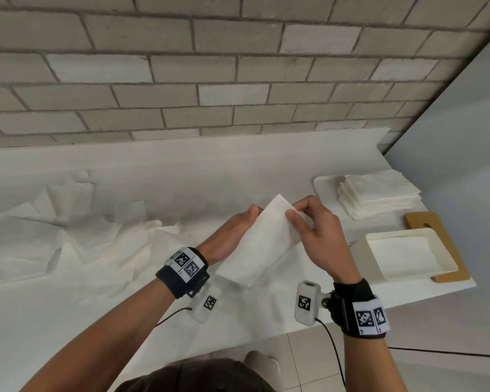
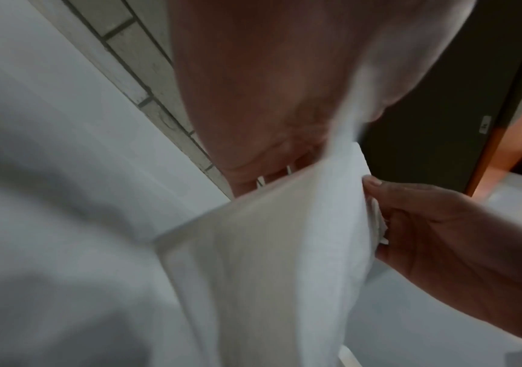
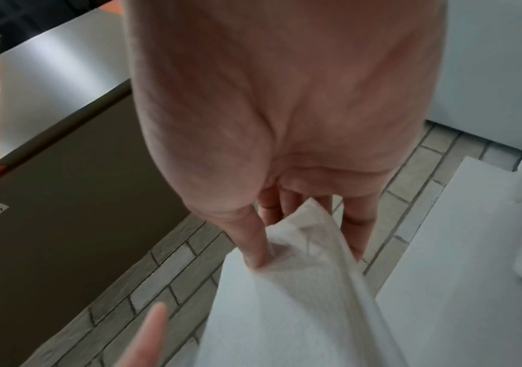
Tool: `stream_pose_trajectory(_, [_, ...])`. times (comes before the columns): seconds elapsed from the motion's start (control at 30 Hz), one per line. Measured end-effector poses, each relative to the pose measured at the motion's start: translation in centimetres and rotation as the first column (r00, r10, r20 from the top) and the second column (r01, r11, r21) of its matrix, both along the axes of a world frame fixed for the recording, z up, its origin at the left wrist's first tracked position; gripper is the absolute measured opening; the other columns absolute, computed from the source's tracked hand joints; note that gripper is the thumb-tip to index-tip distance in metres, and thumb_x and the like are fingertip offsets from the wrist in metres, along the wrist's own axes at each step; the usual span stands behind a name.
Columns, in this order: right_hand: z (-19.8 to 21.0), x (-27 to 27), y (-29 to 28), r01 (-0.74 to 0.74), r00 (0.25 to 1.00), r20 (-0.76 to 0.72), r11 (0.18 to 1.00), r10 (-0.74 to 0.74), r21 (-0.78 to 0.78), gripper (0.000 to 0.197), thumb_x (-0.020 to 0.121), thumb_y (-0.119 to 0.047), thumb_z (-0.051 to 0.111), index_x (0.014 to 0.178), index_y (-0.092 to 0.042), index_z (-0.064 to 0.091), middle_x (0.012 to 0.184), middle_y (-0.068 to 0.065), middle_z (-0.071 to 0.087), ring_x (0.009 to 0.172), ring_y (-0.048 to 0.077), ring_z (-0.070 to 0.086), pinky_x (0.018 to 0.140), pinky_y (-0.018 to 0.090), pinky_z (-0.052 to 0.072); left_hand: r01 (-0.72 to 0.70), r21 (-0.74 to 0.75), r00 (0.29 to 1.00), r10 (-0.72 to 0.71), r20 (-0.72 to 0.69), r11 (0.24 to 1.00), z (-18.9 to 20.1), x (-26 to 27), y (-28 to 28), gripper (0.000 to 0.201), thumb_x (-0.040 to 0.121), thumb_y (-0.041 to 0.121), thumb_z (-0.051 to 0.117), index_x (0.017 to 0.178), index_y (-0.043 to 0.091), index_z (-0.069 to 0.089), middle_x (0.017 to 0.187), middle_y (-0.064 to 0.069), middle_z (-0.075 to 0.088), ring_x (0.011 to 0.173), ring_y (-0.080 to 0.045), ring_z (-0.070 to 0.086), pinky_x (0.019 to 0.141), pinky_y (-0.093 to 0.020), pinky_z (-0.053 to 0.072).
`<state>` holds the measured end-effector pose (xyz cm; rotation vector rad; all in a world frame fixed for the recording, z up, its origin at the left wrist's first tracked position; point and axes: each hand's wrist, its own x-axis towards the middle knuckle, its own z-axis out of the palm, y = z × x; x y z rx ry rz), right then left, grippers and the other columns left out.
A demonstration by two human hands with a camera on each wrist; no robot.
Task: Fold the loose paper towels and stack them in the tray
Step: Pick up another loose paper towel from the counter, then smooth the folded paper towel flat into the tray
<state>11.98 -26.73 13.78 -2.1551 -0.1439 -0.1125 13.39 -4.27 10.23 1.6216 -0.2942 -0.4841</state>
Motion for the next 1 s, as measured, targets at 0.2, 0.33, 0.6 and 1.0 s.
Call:
stream_pose_trajectory(0.2, [-0.4, -2.4, -8.7, 0.224, 0.969, 0.069, 0.959, -0.239, 0.174, 0.008, 0.109, -0.028, 0.066, 0.104, -0.022, 0.063, 0.100, -0.008, 0.075, 0.099, 0.012, 0.073, 0.084, 0.033, 0.056, 0.019, 0.190, 0.989, -0.046, 0.138, 0.982, -2.4, -0.4, -7.0, 0.043, 0.098, 0.039, 0.076, 0.137, 0.026, 0.065, 0.127, 0.015, 0.074, 0.116, -0.006, 0.071, 0.105, -0.042, 0.056])
stream_pose_trajectory(0.33, [-1.5, -4.2, -18.2, 0.377, 0.926, 0.020, 0.926, -0.377, 0.028, 0.010, 0.104, -0.040, 0.071, 0.106, -0.032, 0.064, 0.093, -0.010, 0.077, 0.084, 0.005, 0.071, 0.076, 0.032, 0.055, -0.080, 0.202, 0.982, 0.042, 0.186, 0.976, -3.1, -0.7, -14.3, 0.028, 0.097, 0.034, 0.077, 0.121, 0.023, 0.070, 0.112, 0.010, 0.076, 0.100, -0.010, 0.073, 0.089, -0.035, 0.058])
stream_pose_trajectory(0.6, [-4.6, -2.1, -33.9, 0.516, 0.853, -0.040, 0.852, -0.521, -0.087, 0.030, 0.098, -0.017, 0.077, 0.106, -0.037, 0.056, 0.096, 0.003, 0.073, 0.085, 0.027, 0.072, 0.059, 0.055, 0.064, -0.199, 0.119, 0.963, 0.171, 0.210, 0.973, -3.2, -1.8, -28.2, 0.047, 0.096, 0.021, 0.075, 0.137, 0.030, 0.053, 0.107, 0.002, 0.075, 0.092, -0.008, 0.072, 0.086, -0.025, 0.060])
stream_pose_trajectory(1.0, [-8.7, -0.5, -35.6, 0.214, 0.914, -0.112, 0.699, -0.389, -0.682, 0.037, 0.097, 0.009, 0.059, 0.121, -0.015, 0.074, 0.123, 0.023, 0.072, 0.101, 0.042, 0.071, 0.080, 0.039, 0.054, -0.293, 0.443, 0.943, 0.181, 0.278, 0.847, -7.3, -5.1, -14.3, 0.011, 0.099, 0.015, 0.070, 0.101, 0.025, 0.072, 0.093, 0.013, 0.074, 0.091, -0.004, 0.070, 0.081, -0.019, 0.054])
